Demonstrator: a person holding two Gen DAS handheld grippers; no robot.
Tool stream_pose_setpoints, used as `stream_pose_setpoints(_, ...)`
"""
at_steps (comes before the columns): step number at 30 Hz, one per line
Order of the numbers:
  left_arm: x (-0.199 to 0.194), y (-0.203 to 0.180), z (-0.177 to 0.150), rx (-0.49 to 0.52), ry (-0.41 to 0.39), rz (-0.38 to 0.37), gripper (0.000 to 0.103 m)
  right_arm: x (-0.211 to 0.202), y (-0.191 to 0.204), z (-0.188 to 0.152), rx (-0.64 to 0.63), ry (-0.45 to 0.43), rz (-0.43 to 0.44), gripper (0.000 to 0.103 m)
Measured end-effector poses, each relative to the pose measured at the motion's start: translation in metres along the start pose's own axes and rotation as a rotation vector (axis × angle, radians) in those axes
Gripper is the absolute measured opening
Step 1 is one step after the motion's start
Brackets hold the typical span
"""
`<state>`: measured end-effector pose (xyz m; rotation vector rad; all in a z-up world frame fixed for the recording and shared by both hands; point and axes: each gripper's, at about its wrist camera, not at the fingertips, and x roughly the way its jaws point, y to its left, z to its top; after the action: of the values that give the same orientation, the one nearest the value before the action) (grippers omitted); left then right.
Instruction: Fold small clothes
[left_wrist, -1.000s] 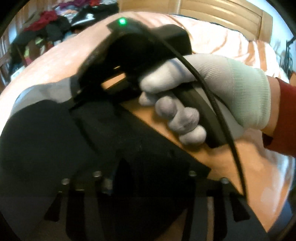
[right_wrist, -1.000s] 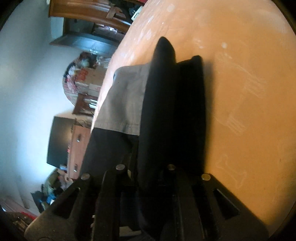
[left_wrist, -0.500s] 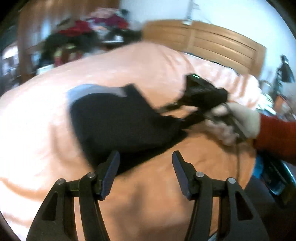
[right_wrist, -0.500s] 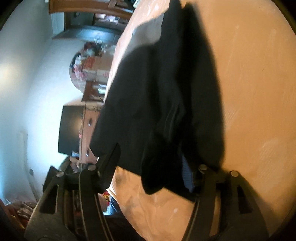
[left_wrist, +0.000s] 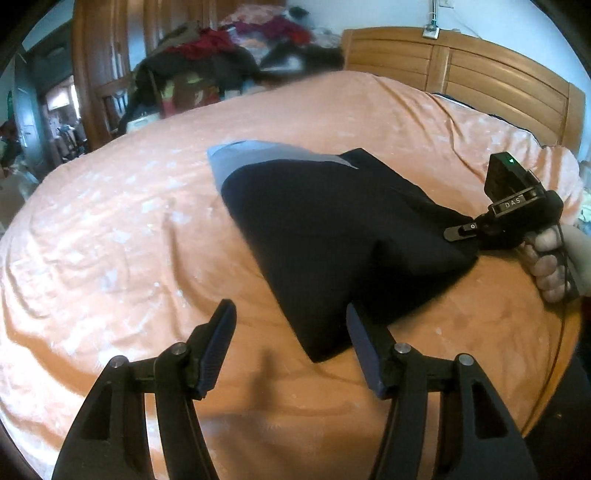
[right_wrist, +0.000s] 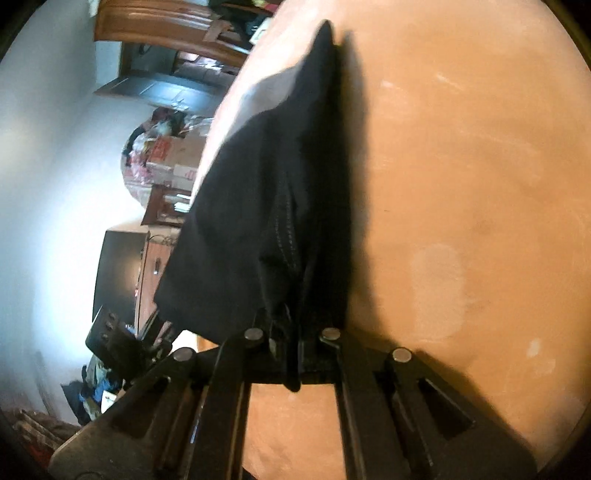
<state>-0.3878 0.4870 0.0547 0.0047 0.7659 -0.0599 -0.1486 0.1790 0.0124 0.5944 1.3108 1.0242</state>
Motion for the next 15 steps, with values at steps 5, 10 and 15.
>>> stream_pose_setpoints(5,0.026,-0.025,0.007,0.153,0.008,0.070,0.065,0.003,-0.012,-0.005,0.008,0.008,-0.033,0.002)
stream_pose_setpoints(10,0.059,0.026,-0.017,0.111,0.184,0.003,0.065,0.005,-0.019,-0.007,-0.016,-0.001,-0.080,0.000)
stream_pose_setpoints(15,-0.003,0.022,-0.007,0.145,0.131,-0.084,0.046,0.008,-0.020,-0.008,-0.034,-0.008,-0.086,0.000)
